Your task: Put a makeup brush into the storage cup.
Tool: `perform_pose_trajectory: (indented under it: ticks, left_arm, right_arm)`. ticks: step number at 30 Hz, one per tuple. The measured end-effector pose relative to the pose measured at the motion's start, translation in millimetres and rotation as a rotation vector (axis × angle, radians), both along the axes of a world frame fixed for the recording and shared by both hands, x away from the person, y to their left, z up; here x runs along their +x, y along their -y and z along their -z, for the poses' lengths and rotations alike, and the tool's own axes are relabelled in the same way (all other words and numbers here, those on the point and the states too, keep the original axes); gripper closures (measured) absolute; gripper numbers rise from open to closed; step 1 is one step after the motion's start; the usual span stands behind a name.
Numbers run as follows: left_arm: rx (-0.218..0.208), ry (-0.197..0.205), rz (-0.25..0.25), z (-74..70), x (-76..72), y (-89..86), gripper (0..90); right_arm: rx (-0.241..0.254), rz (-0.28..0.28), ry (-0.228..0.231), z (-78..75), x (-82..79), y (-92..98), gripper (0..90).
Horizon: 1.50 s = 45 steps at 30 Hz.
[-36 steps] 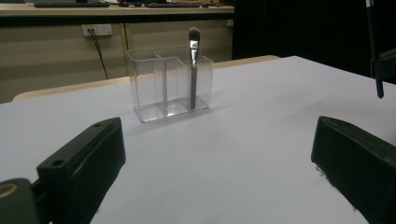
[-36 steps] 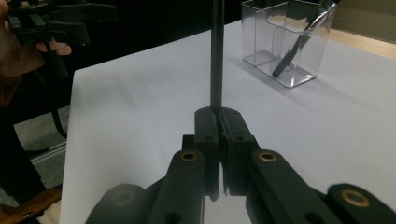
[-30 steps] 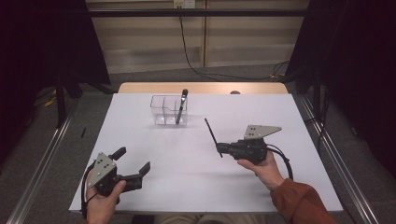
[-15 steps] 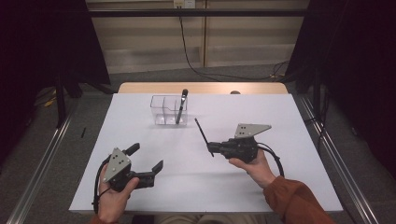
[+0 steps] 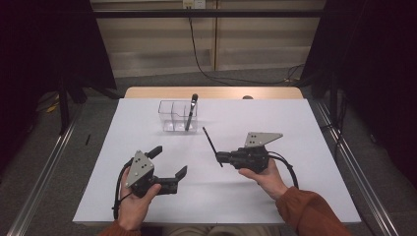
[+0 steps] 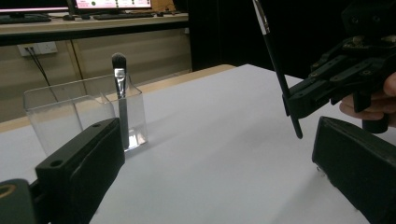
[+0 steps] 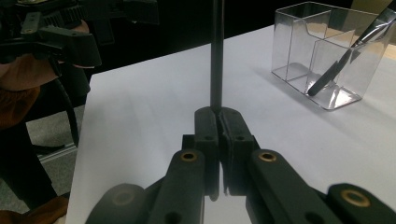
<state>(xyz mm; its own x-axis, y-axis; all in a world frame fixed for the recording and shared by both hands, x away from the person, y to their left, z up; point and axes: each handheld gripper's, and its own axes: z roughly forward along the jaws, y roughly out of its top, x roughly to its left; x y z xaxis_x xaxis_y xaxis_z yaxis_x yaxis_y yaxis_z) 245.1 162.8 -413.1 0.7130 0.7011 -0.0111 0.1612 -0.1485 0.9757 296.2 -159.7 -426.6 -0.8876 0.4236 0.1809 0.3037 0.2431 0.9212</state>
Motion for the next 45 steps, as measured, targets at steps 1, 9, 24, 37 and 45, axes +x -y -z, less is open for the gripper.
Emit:
perform_pose_trajectory:
  ticks: [1, 9, 24, 37, 45]
  left_arm:
    - [0.001, -0.003, -0.001, -0.7, 1.3, 2.1, 2.4]
    - [0.0, 0.004, 0.053, -6.2, 7.8, 21.7, 1.8]
    - [-0.01, 0.034, 0.118, -27.0, 33.2, 58.4, 1.9]
    - [0.009, 0.017, 0.158, -18.4, 40.6, 84.8, 6.4]
    - [-0.014, -0.023, 0.158, -9.2, 42.5, 82.9, 27.3]
  right_arm:
    - [0.0, 0.0, 0.0, 0.0, 0.0, 0.0, 86.6]
    - [-0.011, 0.0, -0.008, 5.0, 1.2, -0.9, 86.5]
    - [-0.006, 0.013, -0.002, 7.5, 2.0, -1.2, 86.5]
    - [0.01, 0.03, 0.001, 7.7, 1.5, 1.9, 86.5]
    - [-0.01, 0.014, 0.0, 11.8, -1.2, -1.1, 86.5]
